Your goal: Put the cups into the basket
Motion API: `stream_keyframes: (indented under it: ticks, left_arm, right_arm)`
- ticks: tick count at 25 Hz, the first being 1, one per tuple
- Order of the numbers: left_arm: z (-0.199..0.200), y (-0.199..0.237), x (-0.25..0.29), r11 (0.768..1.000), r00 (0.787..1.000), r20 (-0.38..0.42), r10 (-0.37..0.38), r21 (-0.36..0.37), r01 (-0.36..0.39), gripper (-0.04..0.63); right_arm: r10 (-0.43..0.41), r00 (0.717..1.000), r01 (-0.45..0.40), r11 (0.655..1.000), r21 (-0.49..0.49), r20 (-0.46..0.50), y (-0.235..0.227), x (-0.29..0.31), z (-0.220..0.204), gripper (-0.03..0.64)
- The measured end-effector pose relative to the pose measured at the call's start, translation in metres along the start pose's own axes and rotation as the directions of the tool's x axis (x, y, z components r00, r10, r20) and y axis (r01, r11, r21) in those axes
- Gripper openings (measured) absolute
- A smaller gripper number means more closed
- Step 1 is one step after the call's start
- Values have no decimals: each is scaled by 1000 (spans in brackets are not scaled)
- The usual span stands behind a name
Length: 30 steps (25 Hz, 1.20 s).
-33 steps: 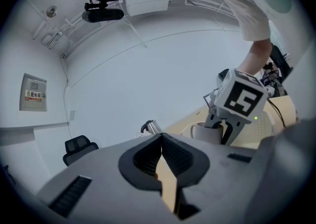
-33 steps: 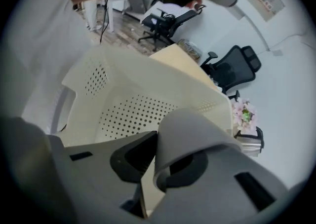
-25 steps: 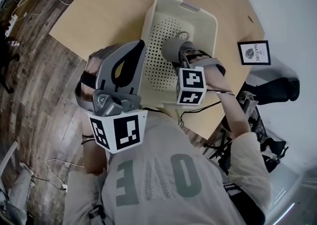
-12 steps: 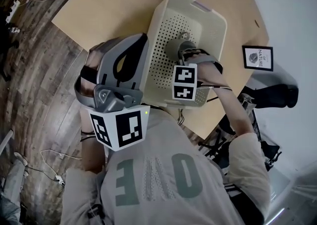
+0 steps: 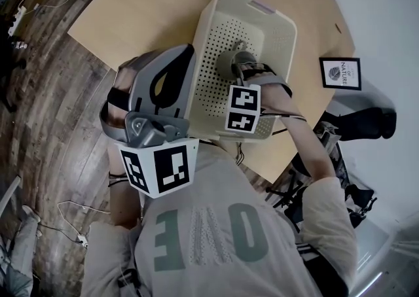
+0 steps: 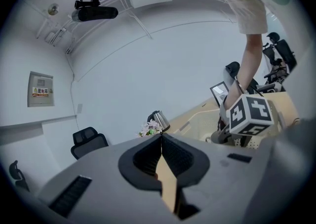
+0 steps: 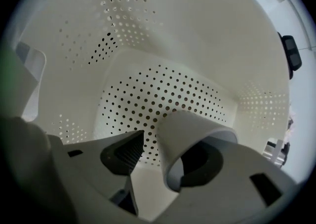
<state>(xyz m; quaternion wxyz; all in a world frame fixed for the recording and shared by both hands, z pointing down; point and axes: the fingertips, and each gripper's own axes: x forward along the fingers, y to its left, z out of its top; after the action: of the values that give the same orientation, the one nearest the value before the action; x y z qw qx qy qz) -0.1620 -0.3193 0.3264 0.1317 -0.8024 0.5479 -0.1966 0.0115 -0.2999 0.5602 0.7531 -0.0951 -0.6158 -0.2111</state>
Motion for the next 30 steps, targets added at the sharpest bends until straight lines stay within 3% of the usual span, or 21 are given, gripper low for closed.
stream_keyframes:
  ticks: [5, 10, 12, 14, 15, 16, 17, 18, 20, 23, 26, 28, 30]
  left_arm:
    - [12, -5, -3, 1000, 1000, 22, -3, 22, 3, 11]
    - [28, -10, -8, 999, 998, 56, -2, 37, 0, 11]
    - [37, -13, -7, 999, 997, 74, -2, 45, -2, 11]
    - [49, -16, -5, 998, 995, 101, -7, 62, 1, 11]
    - [57, -16, -3, 997, 993, 118, -12, 79, 3, 11]
    - [65, -17, 0, 995, 990, 137, -18, 103, 4, 11]
    - [74, -16, 4, 991, 987, 156, -23, 131, 2, 11]
    - [83, -14, 7, 987, 984, 175, -25, 159, -3, 11]
    - [104, -8, 13, 981, 977, 213, -21, 194, -21, 11]
    - [129, -6, 17, 977, 966, 257, -14, 208, -41, 11]
    - [145, -17, 23, 979, 962, 271, -9, 200, -47, 11]
    - [156, -22, 23, 982, 959, 284, -7, 183, -47, 11]
    - [167, -26, 19, 983, 953, 304, -15, 178, -41, 11]
  right_arm:
    - [-63, 998, 63, 998, 32, 21, -7, -23, -5, 212]
    - [-179, 981, 171, 980, 97, 72, -16, -74, -8, 212]
    - [-244, 964, 227, 962, 149, 108, -22, -100, -9, 212]
    - [-355, 925, 321, 921, 222, 138, -34, -131, -12, 210]
    - [-436, 889, 392, 882, 263, 139, -43, -149, -16, 197]
    - [-531, 838, 477, 825, 303, 127, -53, -169, -22, 137]
    - [-624, 774, 561, 754, 342, 105, -63, -189, -28, 41]
    - [-699, 710, 625, 680, 383, 82, -70, -208, -35, 3]
    - [-792, 607, 662, 552, 508, 68, -78, -240, -45, -2]
    - [-880, 466, 553, 367, 748, 88, -82, -277, -60, -2]
    - [-945, 320, 416, 200, 887, 63, -78, -305, -82, -2]
    - [-966, 256, 331, 123, 936, 37, -70, -314, -92, -2]
    - [-976, 219, 272, 79, 959, 18, -60, -315, -96, -2]
